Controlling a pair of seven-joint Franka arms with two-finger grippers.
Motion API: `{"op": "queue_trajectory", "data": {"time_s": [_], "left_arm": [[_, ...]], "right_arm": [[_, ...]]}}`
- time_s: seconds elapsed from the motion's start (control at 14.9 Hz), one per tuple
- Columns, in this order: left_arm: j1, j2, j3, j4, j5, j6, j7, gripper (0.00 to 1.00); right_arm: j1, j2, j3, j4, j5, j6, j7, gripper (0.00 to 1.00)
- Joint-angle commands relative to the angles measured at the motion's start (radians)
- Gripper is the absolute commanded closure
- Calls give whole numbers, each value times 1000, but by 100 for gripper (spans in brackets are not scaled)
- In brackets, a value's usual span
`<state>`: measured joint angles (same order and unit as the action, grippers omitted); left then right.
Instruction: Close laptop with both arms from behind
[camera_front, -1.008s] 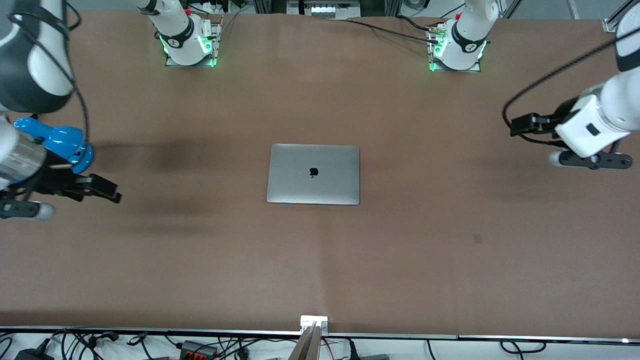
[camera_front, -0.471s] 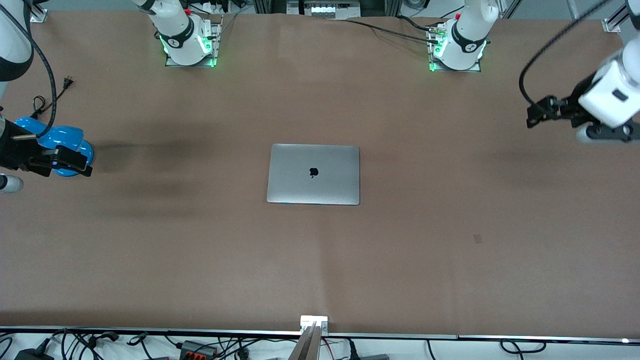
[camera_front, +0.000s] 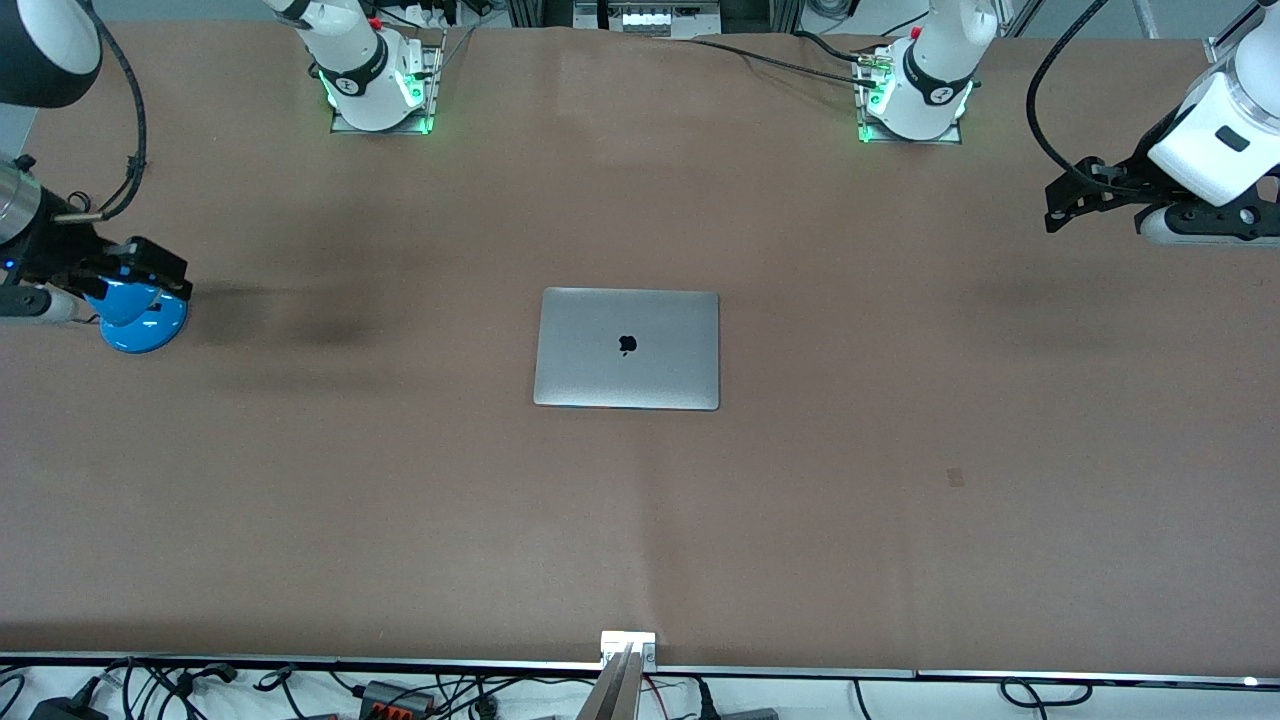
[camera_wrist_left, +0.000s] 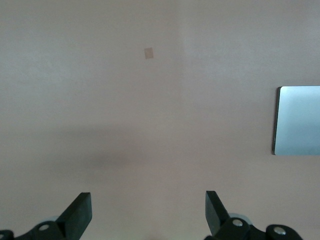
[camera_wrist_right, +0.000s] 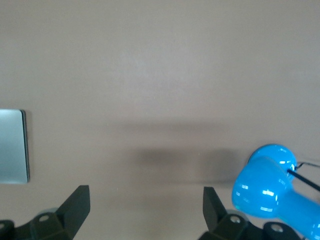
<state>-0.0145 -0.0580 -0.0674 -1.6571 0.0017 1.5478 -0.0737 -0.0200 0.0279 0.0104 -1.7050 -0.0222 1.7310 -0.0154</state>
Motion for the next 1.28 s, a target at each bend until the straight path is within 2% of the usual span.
{"op": "queue_trajectory", "data": {"time_s": [0.0, 0.94, 1.21], "left_arm": [[-5, 29, 6, 34, -16, -6, 11, 0], [-5, 30, 3, 43, -14, -9, 15, 0], [-5, 29, 3, 43, -14, -9, 15, 0]], "right_arm": [[-14, -101, 17, -136, -13, 42, -1, 0], [-15, -85, 17, -93, 1, 16, 14, 0], [26, -85, -21, -94, 4, 15, 14, 0]]}}
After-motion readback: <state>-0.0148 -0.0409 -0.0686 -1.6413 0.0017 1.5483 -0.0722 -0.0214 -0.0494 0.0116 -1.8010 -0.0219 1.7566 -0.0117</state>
